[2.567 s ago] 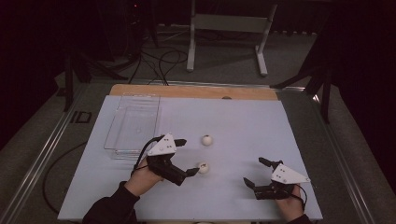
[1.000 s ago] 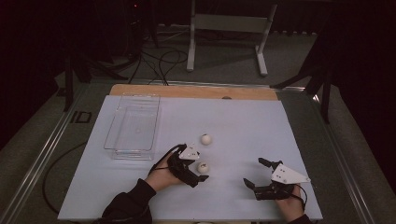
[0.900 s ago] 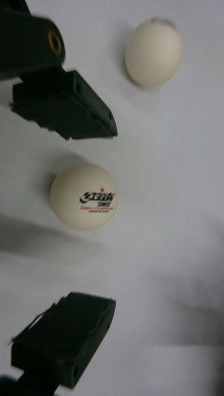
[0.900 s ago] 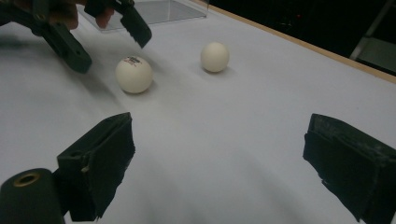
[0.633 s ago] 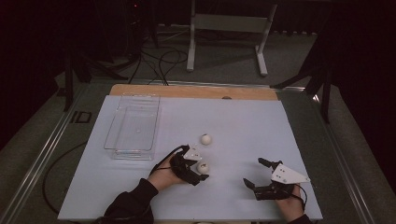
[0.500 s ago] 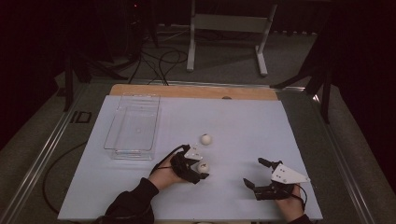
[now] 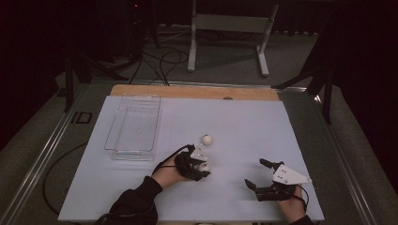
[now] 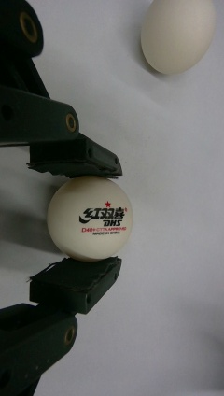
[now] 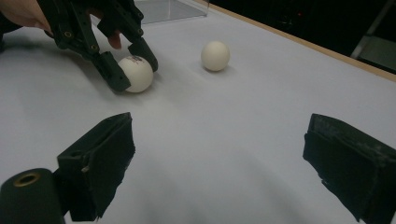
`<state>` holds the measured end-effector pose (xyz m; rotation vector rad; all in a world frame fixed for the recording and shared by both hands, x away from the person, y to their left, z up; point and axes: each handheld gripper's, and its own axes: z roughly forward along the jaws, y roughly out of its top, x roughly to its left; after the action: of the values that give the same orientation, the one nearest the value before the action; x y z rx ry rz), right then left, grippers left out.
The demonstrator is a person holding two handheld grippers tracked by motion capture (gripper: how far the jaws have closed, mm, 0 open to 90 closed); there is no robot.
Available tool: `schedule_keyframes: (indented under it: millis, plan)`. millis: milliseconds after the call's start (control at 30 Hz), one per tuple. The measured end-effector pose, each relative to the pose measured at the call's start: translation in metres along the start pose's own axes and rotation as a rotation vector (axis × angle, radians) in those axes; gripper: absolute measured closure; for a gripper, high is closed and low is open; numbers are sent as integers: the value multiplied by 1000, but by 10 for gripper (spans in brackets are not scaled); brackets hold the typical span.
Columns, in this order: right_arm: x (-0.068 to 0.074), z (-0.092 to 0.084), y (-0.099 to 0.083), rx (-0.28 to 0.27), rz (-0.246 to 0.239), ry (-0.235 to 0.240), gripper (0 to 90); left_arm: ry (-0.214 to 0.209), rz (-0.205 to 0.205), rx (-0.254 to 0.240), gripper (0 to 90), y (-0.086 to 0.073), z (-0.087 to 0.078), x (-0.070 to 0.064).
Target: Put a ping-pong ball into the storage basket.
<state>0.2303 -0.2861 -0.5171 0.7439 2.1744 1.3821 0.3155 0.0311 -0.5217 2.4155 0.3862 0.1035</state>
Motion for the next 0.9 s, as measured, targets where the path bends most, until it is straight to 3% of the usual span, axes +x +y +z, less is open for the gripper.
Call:
schedule_keyframes:
  millis: [267,633,900]
  plan:
    - [0,0,0,-2,-1,0,88,-22,24,23,521,7,-8,-1]
    - [0,0,1,-3,-3,1,88,-68,2,49,522,15,-30,1]
    - [0,0,0,-4,3,1,88,-64,12,80,522,19,-47,2]
